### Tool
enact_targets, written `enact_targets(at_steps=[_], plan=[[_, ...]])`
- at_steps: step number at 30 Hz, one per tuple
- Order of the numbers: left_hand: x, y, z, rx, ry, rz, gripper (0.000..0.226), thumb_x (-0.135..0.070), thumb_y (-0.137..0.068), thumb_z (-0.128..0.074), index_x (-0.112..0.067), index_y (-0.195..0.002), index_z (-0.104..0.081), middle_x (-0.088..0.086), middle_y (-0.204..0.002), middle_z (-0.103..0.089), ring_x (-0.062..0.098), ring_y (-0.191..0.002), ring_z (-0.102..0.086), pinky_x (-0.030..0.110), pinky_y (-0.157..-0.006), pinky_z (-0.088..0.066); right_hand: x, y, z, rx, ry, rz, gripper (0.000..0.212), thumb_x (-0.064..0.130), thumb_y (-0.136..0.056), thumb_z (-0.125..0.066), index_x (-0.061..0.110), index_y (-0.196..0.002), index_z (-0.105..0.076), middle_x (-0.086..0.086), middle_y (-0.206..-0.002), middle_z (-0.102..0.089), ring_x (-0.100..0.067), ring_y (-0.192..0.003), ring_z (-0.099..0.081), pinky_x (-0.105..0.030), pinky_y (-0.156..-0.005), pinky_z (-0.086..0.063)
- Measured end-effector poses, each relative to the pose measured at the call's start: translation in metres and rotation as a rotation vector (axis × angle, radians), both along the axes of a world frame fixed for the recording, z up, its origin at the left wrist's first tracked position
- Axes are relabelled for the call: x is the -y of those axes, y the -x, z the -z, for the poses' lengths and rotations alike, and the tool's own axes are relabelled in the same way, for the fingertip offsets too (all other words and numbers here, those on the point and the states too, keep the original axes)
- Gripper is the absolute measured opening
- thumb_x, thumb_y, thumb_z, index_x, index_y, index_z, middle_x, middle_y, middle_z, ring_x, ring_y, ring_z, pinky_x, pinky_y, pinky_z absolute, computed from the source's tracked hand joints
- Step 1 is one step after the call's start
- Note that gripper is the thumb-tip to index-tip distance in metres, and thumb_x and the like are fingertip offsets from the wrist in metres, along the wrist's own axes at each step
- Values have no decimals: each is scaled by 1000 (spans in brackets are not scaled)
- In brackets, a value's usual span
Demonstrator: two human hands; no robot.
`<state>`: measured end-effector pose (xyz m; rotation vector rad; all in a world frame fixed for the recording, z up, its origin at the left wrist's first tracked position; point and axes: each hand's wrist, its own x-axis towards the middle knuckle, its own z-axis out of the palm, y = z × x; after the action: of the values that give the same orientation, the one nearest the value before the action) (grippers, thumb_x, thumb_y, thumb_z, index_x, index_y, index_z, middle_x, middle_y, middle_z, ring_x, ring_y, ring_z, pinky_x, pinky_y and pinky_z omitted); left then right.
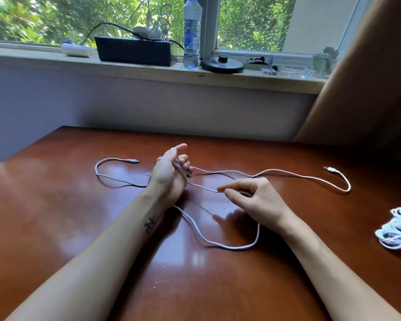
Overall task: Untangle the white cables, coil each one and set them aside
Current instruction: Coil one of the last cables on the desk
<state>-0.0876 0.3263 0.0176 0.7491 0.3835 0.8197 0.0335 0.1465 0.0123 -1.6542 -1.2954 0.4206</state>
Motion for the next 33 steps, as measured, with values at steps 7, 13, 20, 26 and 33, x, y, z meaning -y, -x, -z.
enact_targets(at_steps=[7, 13, 20, 26, 33], plan=[[4, -6, 9, -262, -438, -188, 29, -13, -110, -33, -11, -103, -62, -1, -66, -50, 8, -55, -47, 23, -59, -45, -3, -1, -2, -379, -206, 19, 21, 0, -99, -59, 11, -101, -76, -4, -70, -55, -12, -51, -42, -38, -61, -61], [5, -2, 13, -370, -657, -234, 28, -12, -109, -35, -10, -113, -63, 0, -72, -55, 11, -63, -52, 15, -58, -44, -4, -10, 1, -272, -245, 144, 19, 13, -99, -64, 28, -103, -75, -1, -78, -65, -7, -45, -37, -20, -39, -32], [10, -2, 12, -478, -823, -187, 27, -13, -109, -34, -10, -122, -58, 9, -77, -64, 5, -63, -59, 12, -57, -41, -5, -9, 0, -279, -282, 167, 27, 2, -96, -57, 23, -97, -74, 0, -77, -63, -3, -49, -41, -15, -46, -32], [20, -2, 8, -462, -833, -118, 31, -14, -109, -37, -3, -131, -56, 16, -72, -61, 11, -55, -54, 12, -56, -44, -5, -10, 5, 172, -351, 322, 18, 11, -97, -64, 27, -106, -69, 7, -84, -69, -18, -66, -59, -31, -63, -47], [23, 4, 5, -505, -958, -22, 44, -19, -109, -37, -10, -79, -68, -13, -52, -60, 41, -110, -47, 30, -75, -42, -1, -12, 2, 372, -459, 437, 22, 34, -88, -76, 18, -98, -65, 8, -66, -61, -8, -57, -59, -17, -58, -44]])
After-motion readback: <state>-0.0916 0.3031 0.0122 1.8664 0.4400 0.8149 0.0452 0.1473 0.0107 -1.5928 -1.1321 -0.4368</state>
